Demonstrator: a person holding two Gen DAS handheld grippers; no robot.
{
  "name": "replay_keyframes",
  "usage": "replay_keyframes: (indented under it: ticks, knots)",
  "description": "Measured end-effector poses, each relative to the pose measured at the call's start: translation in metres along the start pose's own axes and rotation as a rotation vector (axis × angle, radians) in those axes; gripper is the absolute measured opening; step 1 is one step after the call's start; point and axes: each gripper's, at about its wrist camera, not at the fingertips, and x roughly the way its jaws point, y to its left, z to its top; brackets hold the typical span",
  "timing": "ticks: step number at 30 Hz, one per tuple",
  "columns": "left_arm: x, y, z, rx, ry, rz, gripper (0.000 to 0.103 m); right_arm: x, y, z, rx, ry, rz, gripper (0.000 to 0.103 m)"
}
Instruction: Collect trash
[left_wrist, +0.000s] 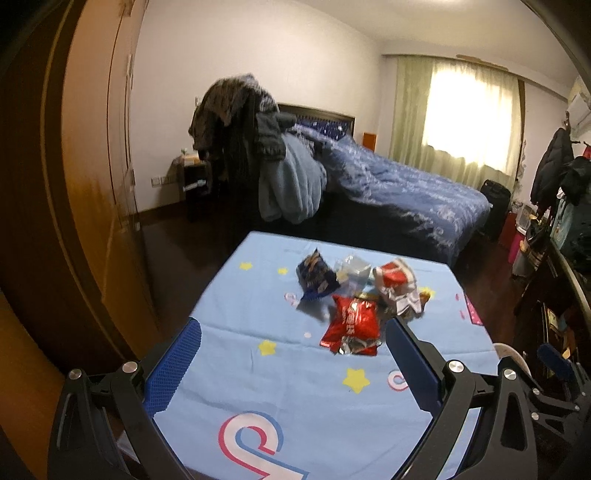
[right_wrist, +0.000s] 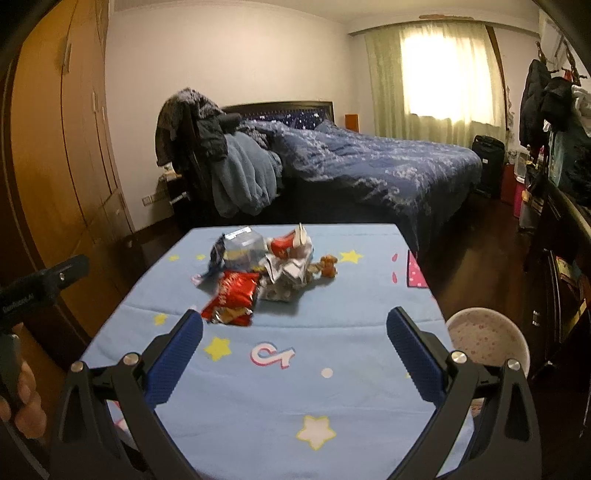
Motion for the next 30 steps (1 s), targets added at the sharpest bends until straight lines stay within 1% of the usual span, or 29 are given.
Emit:
replay_keyframes:
  ticks: [5,9,22,30]
  knots:
    - [-0.019,-0.003,0.006,0.006,-0.04,-0.006,0.099,-0.027,0.007,0.011,-0.029,-0.058,-0.019,0.1]
    - [-0.024,-0.004,0.008,0.003,-0.044,-0.01,0.099,-0.04,0.009,0.013,-0.04,-0.091,-0.025,0.1]
    - [-0.022,-0.002,0.007,-0.003,-0.025,0.001,0.099,-0.027,0.007,0.01,-0.026,-0.044,-0.02,0.1]
    - [-0.017,-0.001,0.005,-0.004,-0.013,0.004,0.099,-0.026,0.007,0.01,-0.024,-0.039,-0.02,0.1]
